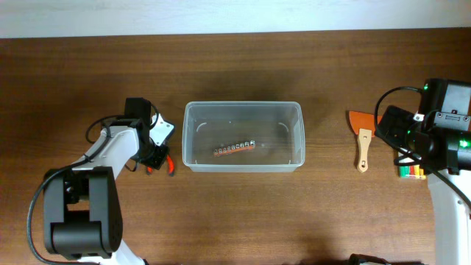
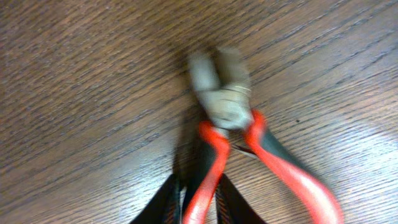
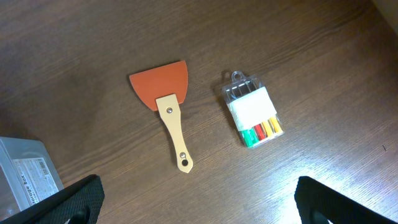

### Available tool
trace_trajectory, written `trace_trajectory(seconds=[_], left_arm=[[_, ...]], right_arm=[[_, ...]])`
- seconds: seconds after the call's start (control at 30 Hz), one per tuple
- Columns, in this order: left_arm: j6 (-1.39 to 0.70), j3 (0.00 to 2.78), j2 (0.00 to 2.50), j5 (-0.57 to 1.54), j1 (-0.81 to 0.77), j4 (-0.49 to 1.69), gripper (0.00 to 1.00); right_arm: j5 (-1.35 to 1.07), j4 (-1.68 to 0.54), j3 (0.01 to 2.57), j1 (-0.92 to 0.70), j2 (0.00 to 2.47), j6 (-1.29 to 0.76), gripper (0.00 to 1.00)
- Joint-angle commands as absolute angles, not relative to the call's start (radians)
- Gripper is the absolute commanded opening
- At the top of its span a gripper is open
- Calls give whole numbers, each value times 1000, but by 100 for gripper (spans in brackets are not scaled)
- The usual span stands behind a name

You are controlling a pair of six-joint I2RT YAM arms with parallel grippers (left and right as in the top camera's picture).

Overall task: Pack container
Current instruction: 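Carry the red pliers into the container and release them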

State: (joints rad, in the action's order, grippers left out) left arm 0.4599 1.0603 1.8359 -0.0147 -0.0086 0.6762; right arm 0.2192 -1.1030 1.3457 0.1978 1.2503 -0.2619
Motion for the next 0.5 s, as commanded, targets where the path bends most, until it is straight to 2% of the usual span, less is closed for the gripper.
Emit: trace_trajectory(seconds=[0.0,0.07,0.17,0.47], left_arm=[[466,1029,1905,-15,-13,677,14],[466,1029,1905,-15,-13,681,7],[466,1029,1905,-15,-13,685,2],[415,1090,1870,-14,-12,735,2]], right_arm=[[217,-1101,1364,204,1252,-267,99],[217,-1101,1364,204,1252,-267,99],[217,-1101,1364,204,1252,-267,99],[217,-1101,1364,204,1252,-267,99]])
